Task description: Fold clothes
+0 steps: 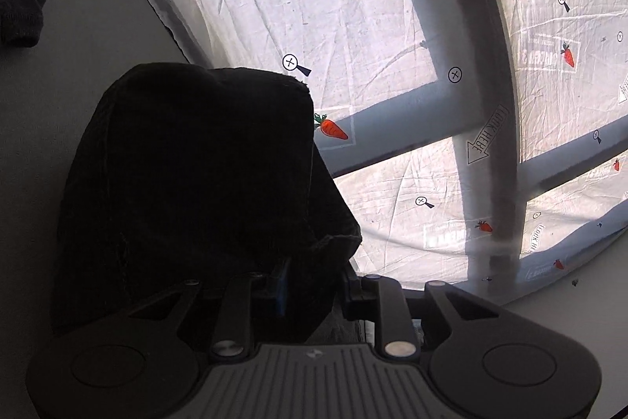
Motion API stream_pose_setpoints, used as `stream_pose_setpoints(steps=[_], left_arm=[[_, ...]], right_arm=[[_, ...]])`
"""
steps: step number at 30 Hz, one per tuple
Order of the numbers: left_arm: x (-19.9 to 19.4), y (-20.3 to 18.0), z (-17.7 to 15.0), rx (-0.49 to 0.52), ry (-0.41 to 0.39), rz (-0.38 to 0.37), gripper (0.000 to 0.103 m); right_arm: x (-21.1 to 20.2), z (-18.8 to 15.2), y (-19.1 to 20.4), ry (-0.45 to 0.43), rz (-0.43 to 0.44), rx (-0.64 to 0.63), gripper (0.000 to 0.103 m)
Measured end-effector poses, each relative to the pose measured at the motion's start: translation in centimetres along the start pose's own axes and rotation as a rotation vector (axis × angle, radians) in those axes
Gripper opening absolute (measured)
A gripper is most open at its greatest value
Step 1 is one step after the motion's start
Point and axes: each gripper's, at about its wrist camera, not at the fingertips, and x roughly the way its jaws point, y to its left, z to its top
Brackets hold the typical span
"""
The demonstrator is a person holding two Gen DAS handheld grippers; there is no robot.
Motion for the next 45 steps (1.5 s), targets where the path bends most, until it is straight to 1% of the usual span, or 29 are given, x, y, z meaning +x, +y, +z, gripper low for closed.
stream_pose_setpoints(steps=[4, 6, 7, 8, 9, 10, 11, 12, 14, 15, 16, 17, 18, 20, 22, 23, 24, 25, 26, 28, 30, 33, 35, 36, 37, 41, 42, 43, 45], left_arm=[[3.1, 3.3, -0.2, -0.137, 0.086, -0.008, 0.029], [3.6, 3.3, -0.2, -0.135, 0.094, -0.007, 0.031], [3.5, 3.1, -0.3, -0.139, 0.091, -0.038, 0.034], [3.3, 3.0, -0.3, -0.143, 0.089, -0.069, 0.046], [3.2, 2.9, -0.4, -0.151, 0.088, -0.095, 0.062], [3.1, 2.9, -0.3, -0.167, 0.09, -0.107, 0.068], [2.9, 2.8, -0.3, -0.184, 0.093, -0.12, 0.071], [2.8, 2.6, -0.3, -0.179, 0.093, -0.118, 0.071], [2.1, 1.0, -0.2, -0.06, 0.083, -0.045, 0.072], [1.7, 0.2, -0.1, 0.001, 0.074, -0.008, 0.076], [1.0, -0.6, 0.0, 0.059, 0.058, 0.026, 0.076], [0.5, -1.1, 0.0, 0.097, 0.047, 0.044, 0.076], [-0.1, -1.3, 0.1, 0.115, 0.036, 0.054, 0.076], [-1.3, -1.3, 0.3, 0.114, 0.0, 0.079, 0.076], [-2.3, -0.5, 0.7, 0.087, -0.029, 0.115, 0.076], [-2.6, 0.0, 0.9, 0.068, -0.036, 0.134, 0.076], [-2.9, 0.7, 1.0, 0.045, -0.043, 0.153, 0.076], [-3.1, 1.4, 1.0, 0.023, -0.049, 0.171, 0.076], [-3.4, 2.0, 1.1, -0.001, -0.051, 0.185, 0.076], [-3.7, 3.2, 0.9, -0.043, -0.046, 0.205, 0.076], [-3.6, 4.0, 0.7, -0.064, -0.037, 0.218, 0.076], [-3.9, 5.0, 0.2, -0.076, -0.026, 0.246, 0.076], [-3.9, 5.4, 0.1, -0.078, -0.02, 0.258, 0.076], [-3.9, 5.6, 0.1, -0.079, -0.018, 0.262, 0.076], [-3.8, 5.8, 0.1, -0.081, -0.014, 0.269, 0.076], [-3.1, 6.8, -0.4, -0.115, 0.005, 0.305, 0.076], [-3.0, 7.1, -0.6, -0.127, 0.004, 0.308, 0.076], [-3.1, 7.1, -0.8, -0.132, -0.008, 0.308, 0.076], [-3.1, 6.9, -1.0, -0.119, -0.02, 0.317, 0.076]], right_arm=[[0.0, 0.2, 0.1, 0.014, -0.001, -0.002, 0.085], [0.0, 0.1, 0.1, 0.015, 0.0, -0.008, 0.085], [0.0, 0.1, 0.1, 0.016, 0.001, -0.011, 0.085], [-0.1, 0.0, 0.1, 0.016, 0.002, -0.014, 0.085], [-0.1, 0.0, 0.1, 0.016, 0.002, -0.015, 0.085], [-0.1, 0.0, 0.1, 0.016, 0.001, -0.014, 0.085], [-0.1, 0.0, 0.1, 0.015, 0.0, -0.012, 0.085], [-0.1, 0.0, 0.1, 0.016, -0.002, -0.011, 0.085], [-0.1, 0.2, 0.2, 0.024, -0.007, -0.009, 0.085], [-0.1, 0.3, 0.3, 0.034, -0.009, -0.009, 0.085], [-0.1, 0.5, 0.2, 0.048, -0.007, -0.011, 0.085], [-0.1, 0.8, 0.2, 0.063, -0.004, -0.013, 0.085], [-0.1, 1.0, 0.2, 0.081, 0.0, -0.015, 0.085], [-0.4, 1.6, 0.0, 0.116, 0.007, 0.001, 0.084], [-1.0, 2.0, -0.5, 0.117, 0.019, 0.065, 0.075], [-1.3, 2.2, -1.0, 0.111, 0.043, 0.124, 0.073], [-1.6, 2.3, -1.5, 0.105, 0.072, 0.189, 0.067], [-1.7, 2.5, -2.0, 0.1, 0.109, 0.251, 0.055], [-1.7, 2.7, -2.5, 0.096, 0.15, 0.313, 0.049], [-1.6, 3.1, -3.3, 0.091, 0.248, 0.438, 0.026], [-1.1, 3.6, -3.7, 0.093, 0.372, 0.558, 0.014], [-0.2, 4.5, -3.5, 0.078, 0.53, 0.712, 0.015], [0.6, 5.4, -2.6, 0.08, 0.585, 0.755, 0.028], [0.9, 6.0, -2.0, 0.083, 0.599, 0.758, 0.044], [1.3, 6.5, -1.5, 0.09, 0.601, 0.751, 0.055], [3.3, 8.5, 0.8, 0.142, 0.567, 0.681, 0.06], [3.8, 8.8, 1.3, 0.159, 0.555, 0.673, 0.066], [4.4, 9.0, 1.8, 0.178, 0.543, 0.668, 0.07], [5.5, 9.4, 2.8, 0.202, 0.56, 0.639, 0.068]])
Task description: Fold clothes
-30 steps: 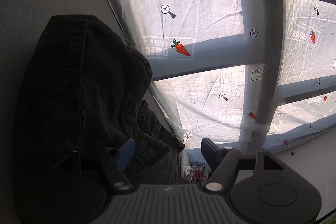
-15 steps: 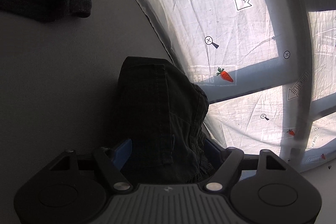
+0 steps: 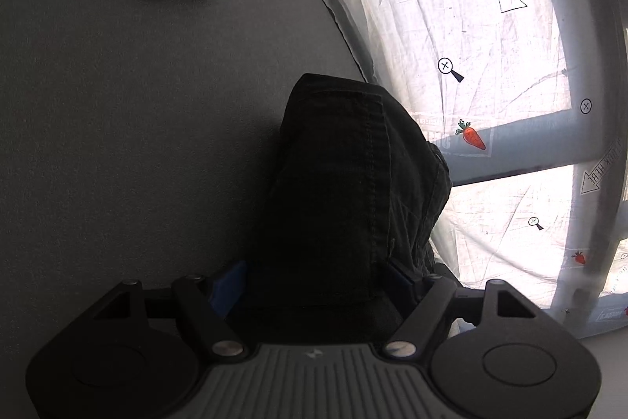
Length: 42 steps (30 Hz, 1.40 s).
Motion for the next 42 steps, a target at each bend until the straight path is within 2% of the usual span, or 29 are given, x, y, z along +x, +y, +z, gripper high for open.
stream_pose_setpoints(steps=[1, 2, 4, 7, 10, 14, 17, 21, 24, 26, 31, 34, 37, 41, 42], left_arm=[[-0.1, 0.0, -0.1, 0.0, -0.007, 0.006, 0.076], [0.0, 0.0, -0.2, -0.008, -0.011, 0.014, 0.076], [-0.2, 0.0, -0.4, -0.028, -0.024, 0.029, 0.077], [-0.9, -1.0, -0.8, -0.001, -0.066, 0.047, 0.076], [-1.5, -3.4, -0.9, 0.072, -0.12, 0.068, 0.076], [-1.4, -7.4, -1.4, 0.179, -0.18, 0.076, 0.076], [-0.7, -9.5, -2.2, 0.251, -0.19, 0.097, 0.076], [1.7, -11.5, -4.7, 0.369, -0.144, 0.166, 0.077], [3.5, -12.2, -6.7, 0.425, -0.093, 0.19, 0.077], [4.9, -12.4, -7.7, 0.461, -0.056, 0.232, 0.079], [8.1, -11.9, -9.6, 0.492, 0.04, 0.367, 0.083], [9.3, -11.7, -10.1, 0.534, 0.061, 0.406, 0.088], [9.8, -12.1, -10.5, 0.582, 0.068, 0.426, 0.089], [10.6, -12.4, -10.6, 0.612, 0.101, 0.422, 0.098], [11.0, -12.6, -10.6, 0.622, 0.111, 0.425, 0.1]], right_arm=[[0.6, 0.0, 0.4, 0.014, 0.008, -0.024, 0.06], [1.2, 0.0, 0.9, 0.024, -0.01, -0.059, 0.057], [1.8, -0.1, 2.2, 0.03, -0.059, -0.168, 0.033], [1.0, -0.4, 5.0, -0.005, -0.065, -0.387, 0.027], [-0.8, 0.0, 6.6, -0.039, -0.028, -0.465, 0.025], [-3.8, 1.4, 7.3, -0.106, -0.003, -0.514, 0.024], [-7.0, 3.2, 6.5, -0.155, 0.0, -0.553, 0.024], [-10.4, 5.4, 3.9, -0.21, -0.019, -0.549, 0.024], [-12.2, 6.8, 0.7, -0.232, -0.07, -0.511, 0.023], [-12.9, 7.4, -1.8, -0.233, -0.109, -0.473, 0.023], [-11.4, 7.6, -8.5, -0.146, -0.226, -0.379, 0.025], [-9.3, 6.6, -12.1, -0.081, -0.323, -0.344, 0.03], [-9.1, 5.6, -14.5, -0.119, -0.293, -0.302, 0.033], [-8.9, 3.9, -13.2, -0.156, -0.371, -0.487, 0.038], [-8.8, 3.4, -12.8, -0.164, -0.393, -0.537, 0.046]])
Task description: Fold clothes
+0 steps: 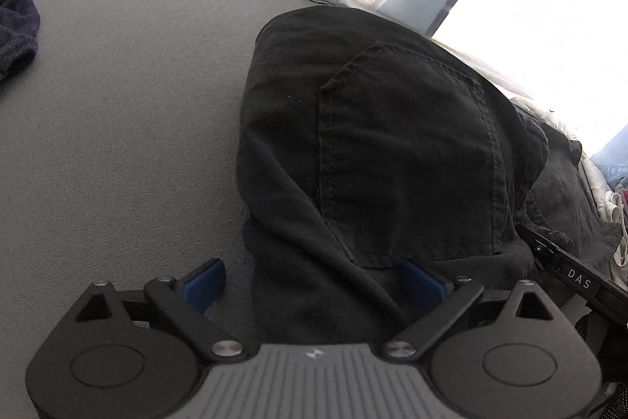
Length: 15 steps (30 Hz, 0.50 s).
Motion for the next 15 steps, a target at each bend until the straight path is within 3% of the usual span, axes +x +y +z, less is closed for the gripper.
stream_pose_setpoints(steps=[1, 3, 8, 12, 15], left_arm=[[0.4, -0.3, 0.4, 0.006, 0.01, 0.006, 0.101], [0.5, -0.6, 0.7, 0.006, 0.032, 0.021, 0.103], [0.3, -0.6, 2.1, 0.056, 0.089, 0.003, 0.103], [-2.0, -1.3, 3.4, 0.133, 0.021, 0.088, 0.103], [-3.8, -2.3, 4.2, 0.155, -0.037, 0.116, 0.103]], right_arm=[[-0.1, -0.3, 0.4, -0.017, -0.023, -0.051, 0.053], [-0.4, -0.9, 1.3, -0.053, -0.072, -0.154, 0.058], [-0.9, -1.3, 0.7, -0.068, -0.108, -0.189, 0.074], [-2.1, -1.1, 1.7, -0.078, -0.143, -0.407, 0.077], [-3.4, -1.1, 1.3, -0.081, -0.175, -0.432, 0.08]])
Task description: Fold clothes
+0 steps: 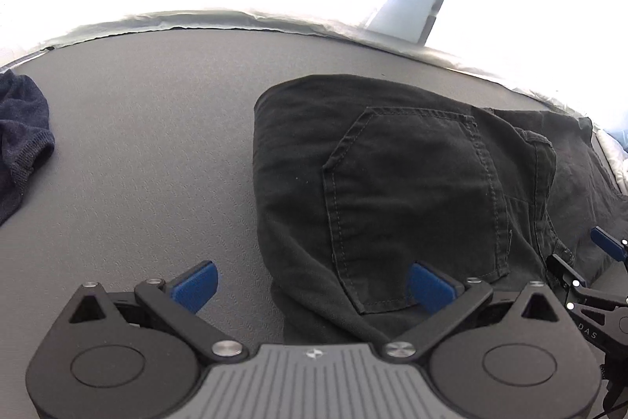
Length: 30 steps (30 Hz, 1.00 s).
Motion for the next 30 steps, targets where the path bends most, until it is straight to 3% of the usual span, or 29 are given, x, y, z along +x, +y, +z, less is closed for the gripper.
stream_pose_setpoints(steps=[4, 8, 10, 13, 19, 24, 30], left_arm=[[-0.8, -2.1, 1.0, 0.063, -0.026, 0.011, 0.103], [1.0, -5.0, 1.3, 0.104, 0.024, 0.029, 0.103], [3.7, -6.7, 1.4, 0.135, 0.095, 0.073, 0.103], [5.9, -8.0, 0.4, 0.158, 0.117, 0.176, 0.103], [6.8, -7.4, 0.3, 0.078, 0.158, 0.203, 0.103], [7.9, -6.8, 1.0, 0.038, 0.216, 0.194, 0.103], [8.0, -6.9, 0.9, 0.02, 0.224, 0.215, 0.103]], right_arm=[[-0.9, -1.4, -2.9, 0.037, -0.115, 0.107, 0.08], [-1.1, -3.9, -6.8, 0.083, -0.193, 0.252, 0.08], [-1.3, -4.9, -8.5, 0.097, -0.21, 0.321, 0.08], [-1.4, -5.5, -9.3, 0.131, -0.227, 0.292, 0.08], [-1.5, -7.2, -13.1, 0.168, -0.191, 0.4, 0.08], [0.1, -9.1, -20.0, 0.107, -0.134, 0.736, 0.08], [3.8, -9.1, -27.0, 0.015, -0.146, 0.961, 0.08]])
